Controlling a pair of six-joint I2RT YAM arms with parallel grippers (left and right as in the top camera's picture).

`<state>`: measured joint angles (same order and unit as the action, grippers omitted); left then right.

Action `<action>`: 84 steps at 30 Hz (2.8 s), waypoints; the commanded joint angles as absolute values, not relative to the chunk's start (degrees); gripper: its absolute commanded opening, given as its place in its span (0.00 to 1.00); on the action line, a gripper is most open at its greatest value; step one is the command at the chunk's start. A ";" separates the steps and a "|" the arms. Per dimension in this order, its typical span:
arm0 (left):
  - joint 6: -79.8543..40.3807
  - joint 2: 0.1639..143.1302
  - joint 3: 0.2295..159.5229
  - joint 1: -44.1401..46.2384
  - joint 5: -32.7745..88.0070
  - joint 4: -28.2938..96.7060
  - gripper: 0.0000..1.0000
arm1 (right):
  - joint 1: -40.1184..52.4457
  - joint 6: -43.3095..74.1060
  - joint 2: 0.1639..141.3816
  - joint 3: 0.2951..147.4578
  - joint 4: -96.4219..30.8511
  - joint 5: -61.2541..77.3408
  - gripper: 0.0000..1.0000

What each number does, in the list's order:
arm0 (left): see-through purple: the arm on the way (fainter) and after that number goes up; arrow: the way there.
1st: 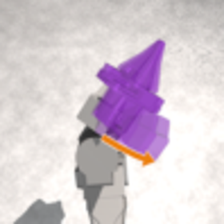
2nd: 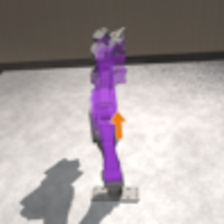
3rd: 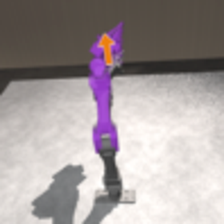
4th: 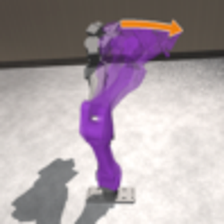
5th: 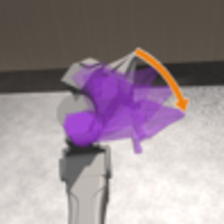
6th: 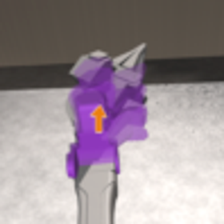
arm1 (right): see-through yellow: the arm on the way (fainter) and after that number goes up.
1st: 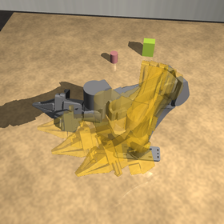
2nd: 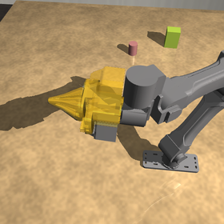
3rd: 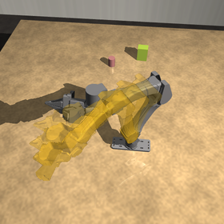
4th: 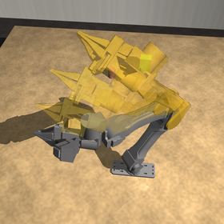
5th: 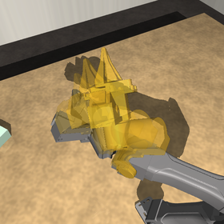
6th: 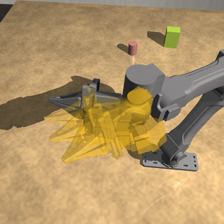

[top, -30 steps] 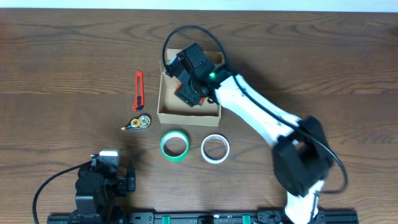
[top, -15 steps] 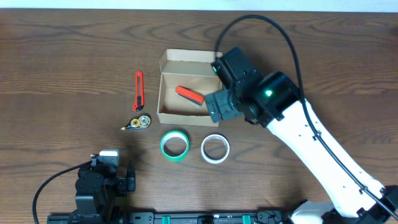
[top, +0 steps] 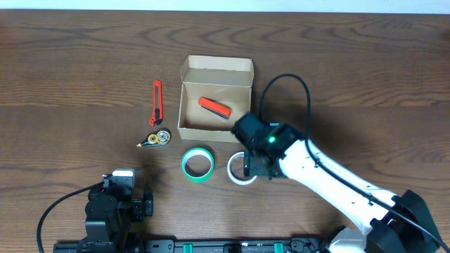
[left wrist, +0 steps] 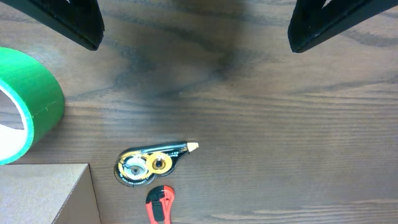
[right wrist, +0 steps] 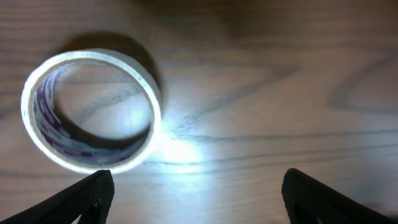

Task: Pack container
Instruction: 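Move the right gripper to the white tape roll and grasp its rim, then lift the white tape roll into the box and release it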

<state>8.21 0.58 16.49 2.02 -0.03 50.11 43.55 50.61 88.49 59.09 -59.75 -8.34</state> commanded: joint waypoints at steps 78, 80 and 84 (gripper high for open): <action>9.21 0.25 15.90 1.80 -0.58 52.47 0.95 | 35.66 -17.43 102.37 86.37 -36.99 -11.79 0.01; 9.21 0.25 15.90 1.80 -0.58 52.47 0.95 | 35.70 -20.18 105.27 87.55 -36.75 -11.84 0.01; 9.21 0.25 15.90 1.80 -0.58 52.47 0.96 | 35.70 -23.22 108.90 87.96 -36.34 -11.84 0.01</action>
